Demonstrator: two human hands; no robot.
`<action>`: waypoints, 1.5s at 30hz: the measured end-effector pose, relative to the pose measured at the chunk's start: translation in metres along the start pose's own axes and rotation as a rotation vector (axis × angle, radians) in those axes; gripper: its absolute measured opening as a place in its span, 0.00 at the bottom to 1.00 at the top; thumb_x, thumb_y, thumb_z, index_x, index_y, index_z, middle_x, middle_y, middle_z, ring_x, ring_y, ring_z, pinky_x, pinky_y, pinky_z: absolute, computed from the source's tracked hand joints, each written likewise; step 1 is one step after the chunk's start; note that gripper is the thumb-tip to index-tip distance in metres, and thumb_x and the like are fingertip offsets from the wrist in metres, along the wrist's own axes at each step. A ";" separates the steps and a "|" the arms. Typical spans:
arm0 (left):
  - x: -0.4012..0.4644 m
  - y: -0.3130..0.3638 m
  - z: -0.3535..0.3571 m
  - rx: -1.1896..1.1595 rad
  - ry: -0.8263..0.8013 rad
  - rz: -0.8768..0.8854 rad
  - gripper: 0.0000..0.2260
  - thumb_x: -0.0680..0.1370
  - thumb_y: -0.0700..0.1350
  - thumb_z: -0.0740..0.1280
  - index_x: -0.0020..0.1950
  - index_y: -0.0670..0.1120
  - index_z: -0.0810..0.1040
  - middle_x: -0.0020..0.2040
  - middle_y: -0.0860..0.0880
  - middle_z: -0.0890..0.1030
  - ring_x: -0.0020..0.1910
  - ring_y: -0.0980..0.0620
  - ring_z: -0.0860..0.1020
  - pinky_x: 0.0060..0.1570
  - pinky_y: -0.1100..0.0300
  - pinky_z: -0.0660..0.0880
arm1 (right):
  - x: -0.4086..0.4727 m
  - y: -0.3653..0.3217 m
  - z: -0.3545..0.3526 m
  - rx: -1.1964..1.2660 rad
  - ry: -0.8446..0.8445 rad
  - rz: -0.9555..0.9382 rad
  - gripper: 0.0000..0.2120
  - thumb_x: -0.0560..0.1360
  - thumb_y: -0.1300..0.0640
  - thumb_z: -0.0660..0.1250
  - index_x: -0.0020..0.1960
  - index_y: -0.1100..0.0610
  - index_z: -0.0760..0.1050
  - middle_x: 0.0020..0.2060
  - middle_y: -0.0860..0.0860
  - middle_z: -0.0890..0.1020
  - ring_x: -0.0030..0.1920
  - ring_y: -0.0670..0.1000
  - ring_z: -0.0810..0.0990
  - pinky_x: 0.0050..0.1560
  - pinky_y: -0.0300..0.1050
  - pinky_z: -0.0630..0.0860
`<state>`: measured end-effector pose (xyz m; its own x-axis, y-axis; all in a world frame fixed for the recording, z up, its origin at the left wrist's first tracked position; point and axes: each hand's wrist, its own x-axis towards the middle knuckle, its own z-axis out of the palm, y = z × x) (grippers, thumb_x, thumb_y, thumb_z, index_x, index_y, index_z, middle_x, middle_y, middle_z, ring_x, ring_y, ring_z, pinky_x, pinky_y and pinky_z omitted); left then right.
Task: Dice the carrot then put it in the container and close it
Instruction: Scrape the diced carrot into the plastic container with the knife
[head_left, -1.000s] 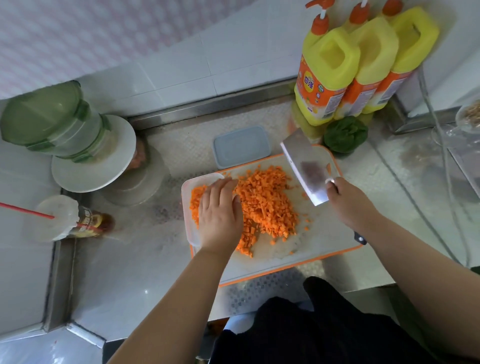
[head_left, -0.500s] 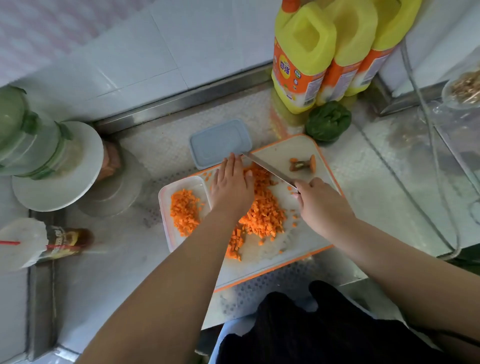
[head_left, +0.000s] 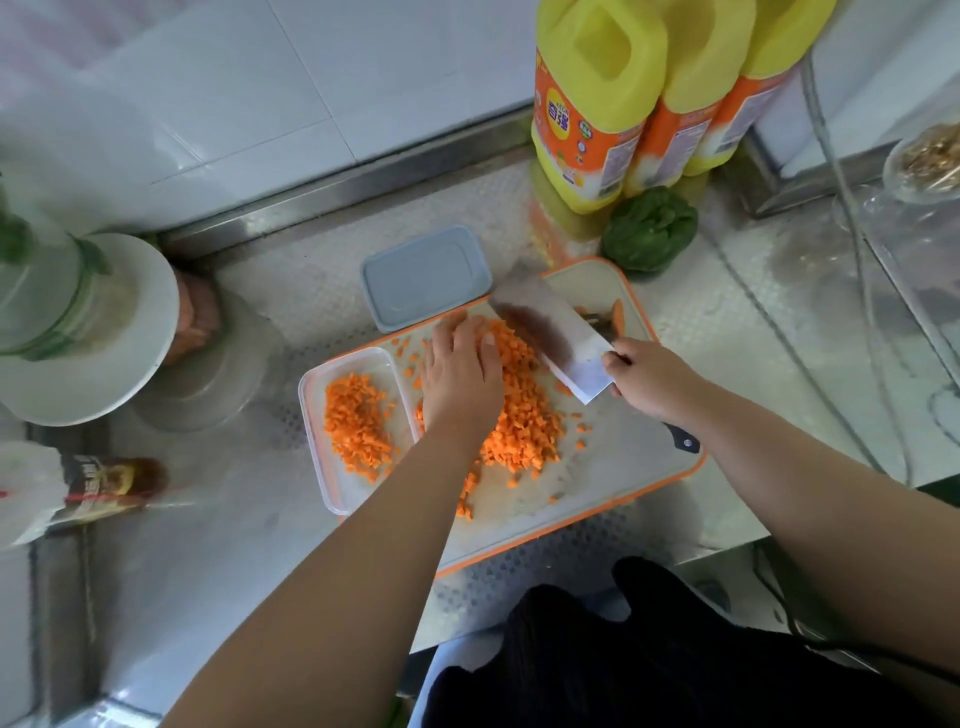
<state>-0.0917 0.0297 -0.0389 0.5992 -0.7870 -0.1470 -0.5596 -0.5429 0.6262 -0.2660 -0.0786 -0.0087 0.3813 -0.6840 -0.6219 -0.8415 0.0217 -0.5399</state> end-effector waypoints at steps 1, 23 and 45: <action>-0.004 0.001 0.003 0.019 0.037 -0.043 0.21 0.83 0.52 0.52 0.74 0.45 0.68 0.74 0.46 0.66 0.74 0.45 0.62 0.74 0.51 0.55 | 0.000 -0.001 0.001 0.034 -0.046 0.008 0.12 0.82 0.57 0.54 0.47 0.63 0.72 0.37 0.58 0.78 0.31 0.54 0.70 0.33 0.43 0.67; -0.060 -0.006 -0.036 -0.092 0.272 0.310 0.19 0.83 0.48 0.54 0.67 0.40 0.74 0.68 0.43 0.73 0.68 0.47 0.70 0.70 0.56 0.63 | -0.025 -0.004 -0.007 0.333 -0.335 0.033 0.14 0.82 0.58 0.57 0.37 0.57 0.63 0.27 0.53 0.68 0.25 0.49 0.64 0.26 0.42 0.62; -0.058 -0.050 -0.056 0.311 0.398 0.428 0.11 0.81 0.46 0.60 0.48 0.41 0.79 0.49 0.42 0.78 0.45 0.42 0.73 0.46 0.49 0.72 | -0.052 -0.114 0.042 -0.192 -0.406 -0.101 0.13 0.81 0.57 0.56 0.38 0.57 0.70 0.29 0.54 0.73 0.25 0.52 0.67 0.26 0.40 0.63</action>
<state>-0.0659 0.1189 -0.0189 0.4193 -0.8163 0.3973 -0.8989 -0.3121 0.3075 -0.1735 -0.0147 0.0609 0.5523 -0.3339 -0.7639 -0.8332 -0.1921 -0.5185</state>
